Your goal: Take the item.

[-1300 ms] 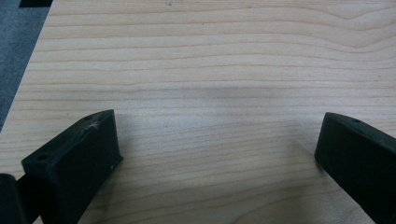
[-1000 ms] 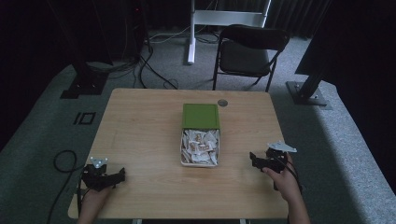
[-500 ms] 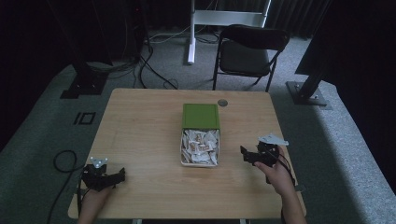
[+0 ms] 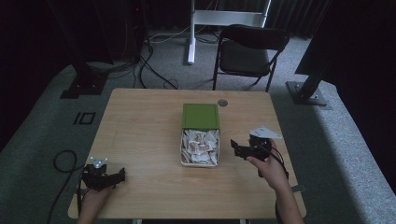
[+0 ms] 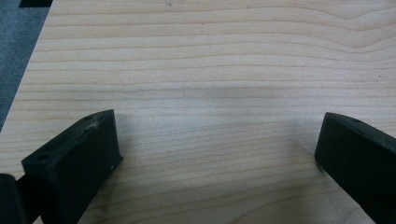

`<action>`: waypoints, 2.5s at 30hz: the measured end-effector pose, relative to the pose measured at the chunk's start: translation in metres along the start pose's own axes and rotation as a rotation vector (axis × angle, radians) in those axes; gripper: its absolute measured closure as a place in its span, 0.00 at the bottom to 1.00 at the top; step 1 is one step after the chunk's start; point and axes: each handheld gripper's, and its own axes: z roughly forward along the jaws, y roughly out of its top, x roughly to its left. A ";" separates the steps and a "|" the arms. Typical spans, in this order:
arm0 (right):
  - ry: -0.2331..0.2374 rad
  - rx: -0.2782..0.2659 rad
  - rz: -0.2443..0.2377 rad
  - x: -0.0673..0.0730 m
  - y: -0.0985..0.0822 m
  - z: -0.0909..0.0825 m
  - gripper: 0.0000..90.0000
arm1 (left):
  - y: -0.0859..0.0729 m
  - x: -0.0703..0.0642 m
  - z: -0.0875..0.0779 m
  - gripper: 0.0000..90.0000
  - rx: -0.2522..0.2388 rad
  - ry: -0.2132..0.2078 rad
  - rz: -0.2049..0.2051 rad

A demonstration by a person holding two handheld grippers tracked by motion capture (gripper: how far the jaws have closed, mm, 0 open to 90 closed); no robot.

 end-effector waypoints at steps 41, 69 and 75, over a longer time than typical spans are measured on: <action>0.239 0.017 -0.103 0.103 0.022 0.047 0.33 | 0.000 0.000 0.000 0.01 0.001 0.000 0.000; 0.244 0.158 -0.062 0.112 0.006 0.074 0.86 | 0.000 0.000 0.000 0.01 0.001 -0.001 0.000; 0.246 0.133 -0.058 0.110 0.008 0.070 0.88 | 0.000 0.000 0.000 0.01 0.002 0.000 0.001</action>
